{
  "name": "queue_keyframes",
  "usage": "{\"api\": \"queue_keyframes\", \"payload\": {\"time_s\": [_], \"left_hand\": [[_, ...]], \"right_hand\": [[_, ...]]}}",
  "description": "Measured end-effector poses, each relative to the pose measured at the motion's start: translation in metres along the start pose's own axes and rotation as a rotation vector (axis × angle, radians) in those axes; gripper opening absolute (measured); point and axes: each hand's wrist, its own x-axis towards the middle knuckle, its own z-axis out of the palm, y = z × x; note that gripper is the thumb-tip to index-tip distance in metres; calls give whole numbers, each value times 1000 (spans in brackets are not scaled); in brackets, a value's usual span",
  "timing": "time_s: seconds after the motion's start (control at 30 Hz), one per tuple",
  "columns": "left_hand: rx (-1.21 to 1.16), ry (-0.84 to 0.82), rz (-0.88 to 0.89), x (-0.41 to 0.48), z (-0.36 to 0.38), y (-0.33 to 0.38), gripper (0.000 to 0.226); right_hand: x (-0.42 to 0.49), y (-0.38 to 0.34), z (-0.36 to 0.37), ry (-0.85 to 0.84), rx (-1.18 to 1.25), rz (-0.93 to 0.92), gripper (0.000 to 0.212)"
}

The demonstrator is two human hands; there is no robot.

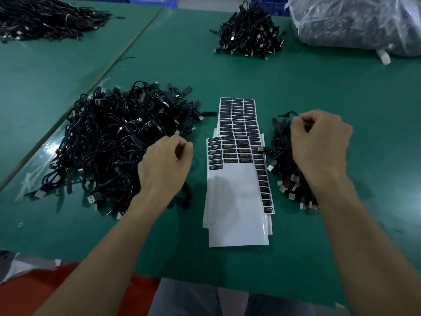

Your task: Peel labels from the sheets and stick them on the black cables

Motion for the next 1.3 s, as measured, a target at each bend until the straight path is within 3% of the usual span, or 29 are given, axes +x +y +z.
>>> {"api": "queue_keyframes", "payload": {"time_s": [0.1, 0.17, 0.23, 0.3, 0.43, 0.53, 0.63, 0.77, 0.87, 0.97, 1.13, 1.23, 1.3], "left_hand": [[182, -3, 175, -6, -1, -16, 7], [227, -39, 257, -10, 0, -26, 6], [256, -68, 309, -14, 3, -31, 12], [275, -76, 299, -15, 7, -31, 22], [304, -103, 263, -8, 11, -29, 22], [288, -95, 264, -6, 11, -29, 18], [244, 19, 334, -8, 8, -26, 15], [9, 237, 478, -10, 6, -10, 14], [-128, 297, 626, -10, 6, 6, 13], [-222, 220, 744, -15, 9, 19, 9], [-289, 61, 673, -24, 15, 16, 11], [-249, -6, 664, -25, 16, 6, 7], [-223, -58, 679, -29, 17, -2, 7]], "right_hand": [[3, 9, 0, -16, -128, 76, 18], [-5, 8, 4, -29, -230, 97, 34], [-16, 3, 9, -4, -271, 29, 41], [-27, -6, 17, -14, -241, -97, 33], [-44, -17, 36, -211, -148, -273, 22], [-57, -13, 48, -366, -119, -305, 22], [-65, -3, 53, -456, -96, -289, 23], [-70, 7, 60, -573, -53, -289, 28], [-73, 2, 65, -625, 44, -276, 54], [-76, -14, 70, -715, 351, -161, 86], [-74, -23, 74, -617, 657, 18, 93], [-72, -18, 69, -557, 609, 17, 101], [-67, -18, 68, -610, 485, -50, 89]]}}
